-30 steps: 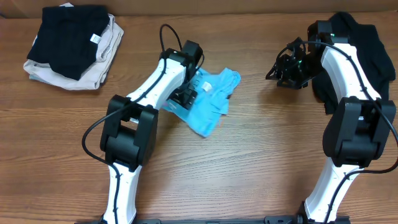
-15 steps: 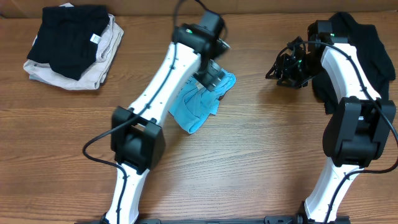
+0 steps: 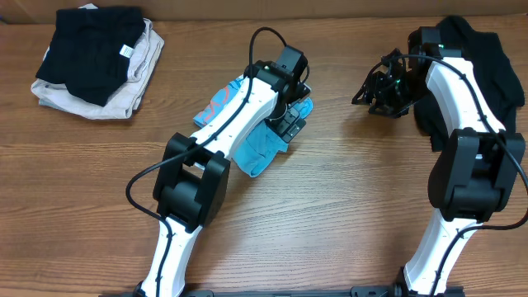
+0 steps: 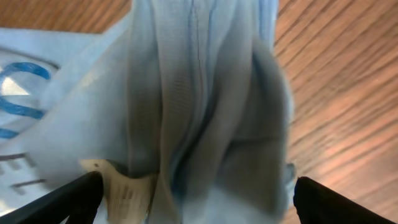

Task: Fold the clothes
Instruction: 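Lower the left gripper and grasp the folded blue T-shirt, then lift the T-shirt with the left gripper and carry it back-left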

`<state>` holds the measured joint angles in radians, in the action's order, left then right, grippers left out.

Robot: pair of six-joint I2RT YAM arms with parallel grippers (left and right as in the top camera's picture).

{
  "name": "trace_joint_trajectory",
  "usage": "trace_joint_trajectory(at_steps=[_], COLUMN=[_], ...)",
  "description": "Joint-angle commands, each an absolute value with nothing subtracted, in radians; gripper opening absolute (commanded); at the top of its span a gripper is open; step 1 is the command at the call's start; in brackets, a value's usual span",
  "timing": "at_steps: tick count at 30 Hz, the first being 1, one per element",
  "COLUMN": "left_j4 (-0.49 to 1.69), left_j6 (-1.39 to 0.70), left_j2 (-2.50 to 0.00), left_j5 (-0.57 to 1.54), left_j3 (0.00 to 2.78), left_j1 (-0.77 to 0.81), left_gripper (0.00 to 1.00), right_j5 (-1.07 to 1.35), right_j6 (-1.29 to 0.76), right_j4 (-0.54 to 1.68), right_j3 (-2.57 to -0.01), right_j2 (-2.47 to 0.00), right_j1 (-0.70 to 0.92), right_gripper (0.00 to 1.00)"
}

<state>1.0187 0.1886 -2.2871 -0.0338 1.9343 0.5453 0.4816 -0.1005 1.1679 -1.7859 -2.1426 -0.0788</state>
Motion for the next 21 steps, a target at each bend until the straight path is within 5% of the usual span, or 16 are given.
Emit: trace_joint_trajectory(at_steps=[1, 12, 21], left_j4=[0.994, 0.949, 0.913], left_j6=[0.16, 0.168, 0.148], left_j2=[-2.298, -2.302, -2.302], left_j5=[-0.06, -0.062, -0.062], left_j3=[1.881, 1.787, 1.748], left_j1=[0.544, 0.544, 0.543], left_gripper=[1.0, 1.0, 0.65], right_j5=[0.471, 0.472, 0.472], right_j6=[-0.092, -0.093, -0.093], right_j4=[1.165, 1.164, 1.158], right_j3=[-1.804, -1.804, -1.804], right_j2=[-2.106, -2.106, -2.106], right_j1=[-0.08, -0.08, -0.08], right_gripper=[0.6, 0.61, 0.63])
